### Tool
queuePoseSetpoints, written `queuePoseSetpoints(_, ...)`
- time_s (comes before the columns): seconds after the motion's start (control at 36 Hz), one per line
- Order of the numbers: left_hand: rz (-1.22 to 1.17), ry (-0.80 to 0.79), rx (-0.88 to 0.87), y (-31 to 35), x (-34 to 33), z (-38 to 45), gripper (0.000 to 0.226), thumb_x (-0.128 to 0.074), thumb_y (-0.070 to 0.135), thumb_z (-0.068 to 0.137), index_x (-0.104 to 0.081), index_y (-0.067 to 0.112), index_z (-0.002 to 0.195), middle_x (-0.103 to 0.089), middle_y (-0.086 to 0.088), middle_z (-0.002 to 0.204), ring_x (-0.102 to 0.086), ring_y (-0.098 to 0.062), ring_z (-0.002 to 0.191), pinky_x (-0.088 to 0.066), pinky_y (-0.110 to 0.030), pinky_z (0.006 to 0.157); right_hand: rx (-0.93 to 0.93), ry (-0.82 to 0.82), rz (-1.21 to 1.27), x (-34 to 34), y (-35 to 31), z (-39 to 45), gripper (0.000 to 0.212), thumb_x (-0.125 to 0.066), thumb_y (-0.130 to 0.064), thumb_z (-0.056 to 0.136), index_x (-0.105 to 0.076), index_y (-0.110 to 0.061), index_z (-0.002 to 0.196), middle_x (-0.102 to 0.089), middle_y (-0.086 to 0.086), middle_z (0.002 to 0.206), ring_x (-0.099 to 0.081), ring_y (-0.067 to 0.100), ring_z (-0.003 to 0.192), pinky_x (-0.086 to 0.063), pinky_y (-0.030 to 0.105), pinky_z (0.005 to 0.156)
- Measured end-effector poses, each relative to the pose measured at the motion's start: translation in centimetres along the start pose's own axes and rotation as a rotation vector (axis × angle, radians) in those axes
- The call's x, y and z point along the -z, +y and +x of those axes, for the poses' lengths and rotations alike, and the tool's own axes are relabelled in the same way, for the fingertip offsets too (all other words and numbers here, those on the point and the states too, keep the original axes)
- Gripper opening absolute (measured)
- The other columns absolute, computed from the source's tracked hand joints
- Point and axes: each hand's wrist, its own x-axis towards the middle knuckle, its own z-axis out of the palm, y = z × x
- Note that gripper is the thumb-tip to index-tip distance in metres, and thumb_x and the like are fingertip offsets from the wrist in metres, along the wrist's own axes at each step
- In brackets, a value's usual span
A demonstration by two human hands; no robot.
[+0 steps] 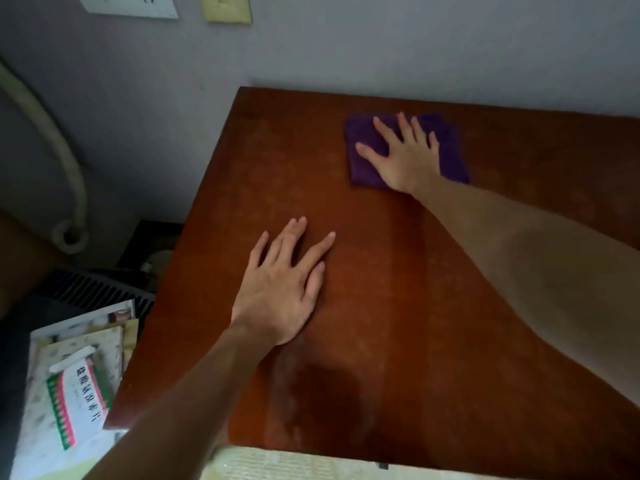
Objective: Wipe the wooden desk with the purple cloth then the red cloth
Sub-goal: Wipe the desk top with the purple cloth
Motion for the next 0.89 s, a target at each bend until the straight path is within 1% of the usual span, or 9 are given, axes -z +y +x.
queuePoseSetpoints(0.17, -0.029, 0.003, 0.010, -0.3, 0.0, 0.3, 0.049, -0.017, 0.048, 0.105, -0.014, 0.047, 0.154, -0.013, 0.003, 0.166, -0.002, -0.008, 0.153, -0.006, -0.041, 0.124, 0.059, -0.018, 0.009, 0.5, 0.4, 6.8, 0.083, -0.025, -0.087, 0.088, -0.017, -0.045, 0.159, -0.010, 0.004, 0.172, -0.004, 0.024, 0.158, -0.003, 0.054, 0.126)
queuePoseSetpoints(0.25, -0.016, -0.010, 0.020, -0.5, 0.0, 0.3, 0.050, -0.017, 0.049, 0.105, -0.012, 0.048, 0.154, -0.012, 0.004, 0.166, -0.001, -0.007, 0.153, -0.004, -0.039, 0.125, 0.084, -0.032, -0.010, 0.3, 0.8, 7.2, 0.081, -0.022, -0.085, 0.090, -0.014, -0.044, 0.160, -0.007, 0.004, 0.172, -0.002, 0.025, 0.158, -0.001, 0.054, 0.126)
queuePoseSetpoints(0.33, -0.009, -0.025, 0.031, -0.7, 0.2, 0.1, 0.050, -0.015, 0.051, 0.104, -0.011, 0.050, 0.154, -0.011, 0.005, 0.166, -0.001, -0.007, 0.153, -0.005, -0.040, 0.125, 0.130, -0.024, -0.033, -0.3, 1.1, 4.7, 0.074, -0.024, -0.078, 0.095, -0.014, -0.044, 0.160, -0.004, 0.002, 0.172, -0.002, 0.025, 0.158, -0.002, 0.054, 0.126)
queuePoseSetpoints(0.44, -0.030, -0.023, 0.036, -0.6, 0.5, 0.2, 0.049, -0.017, 0.052, 0.104, -0.013, 0.051, 0.153, -0.013, 0.006, 0.165, -0.002, -0.007, 0.153, -0.003, -0.038, 0.124, 0.174, 0.013, -0.072, -0.7, 2.8, -2.1, 0.068, -0.026, -0.072, 0.098, -0.016, -0.045, 0.160, -0.007, 0.000, 0.172, -0.004, 0.025, 0.158, -0.003, 0.054, 0.126)
queuePoseSetpoints(0.56, -0.060, -0.029, 0.060, -0.3, 0.6, 0.1, 0.047, -0.025, 0.051, 0.105, -0.022, 0.050, 0.152, -0.017, 0.005, 0.164, -0.007, -0.009, 0.152, -0.002, -0.036, 0.123, 0.200, 0.053, -0.063, -1.2, 5.2, -14.0, 0.073, -0.020, -0.073, 0.092, -0.021, -0.044, 0.159, -0.016, 0.002, 0.171, -0.013, 0.026, 0.157, -0.008, 0.056, 0.126)
queuePoseSetpoints(0.61, -0.046, -0.030, 0.099, -0.1, 0.8, 0.0, 0.047, -0.028, 0.051, 0.104, -0.028, 0.047, 0.151, -0.023, 0.003, 0.163, -0.015, -0.015, 0.151, -0.007, -0.037, 0.122, 0.207, 0.093, -0.046, -1.5, 6.4, -21.6, 0.071, -0.027, -0.071, 0.094, -0.025, -0.043, 0.159, -0.020, 0.002, 0.170, -0.016, 0.027, 0.157, -0.011, 0.058, 0.125)
queuePoseSetpoints(0.72, 0.000, -0.013, 0.164, 1.5, 1.2, -0.5, 0.052, -0.021, 0.051, 0.102, -0.038, 0.037, 0.149, -0.037, -0.005, 0.157, -0.032, -0.026, 0.145, -0.023, -0.044, 0.117, 0.187, 0.066, -0.031, -1.2, 8.6, -34.3, 0.070, -0.034, -0.071, 0.097, -0.018, -0.046, 0.160, -0.011, -0.003, 0.171, -0.006, 0.020, 0.159, -0.015, 0.057, 0.124)
queuePoseSetpoints(0.81, -0.039, -0.040, 0.189, 4.1, 1.6, -0.4, 0.050, -0.027, 0.049, 0.102, -0.044, 0.032, 0.146, -0.040, -0.005, 0.153, -0.039, -0.028, 0.140, -0.030, -0.048, 0.113, 0.138, 0.045, -0.037, -0.9, 9.6, -36.5, 0.070, -0.032, -0.075, 0.096, -0.017, -0.047, 0.159, -0.010, -0.005, 0.171, -0.005, 0.018, 0.158, -0.016, 0.056, 0.124)
queuePoseSetpoints(0.89, -0.048, -0.054, 0.097, 7.3, 1.2, 0.1, 0.054, -0.028, 0.049, 0.097, -0.048, 0.028, 0.144, -0.044, -0.006, 0.149, -0.045, -0.029, 0.135, -0.034, -0.047, 0.109, 0.107, 0.055, -0.025, -0.6, 9.5, -35.4, 0.071, -0.032, -0.078, 0.094, -0.023, -0.048, 0.158, -0.014, -0.005, 0.171, -0.009, 0.018, 0.158, -0.015, 0.053, 0.125)
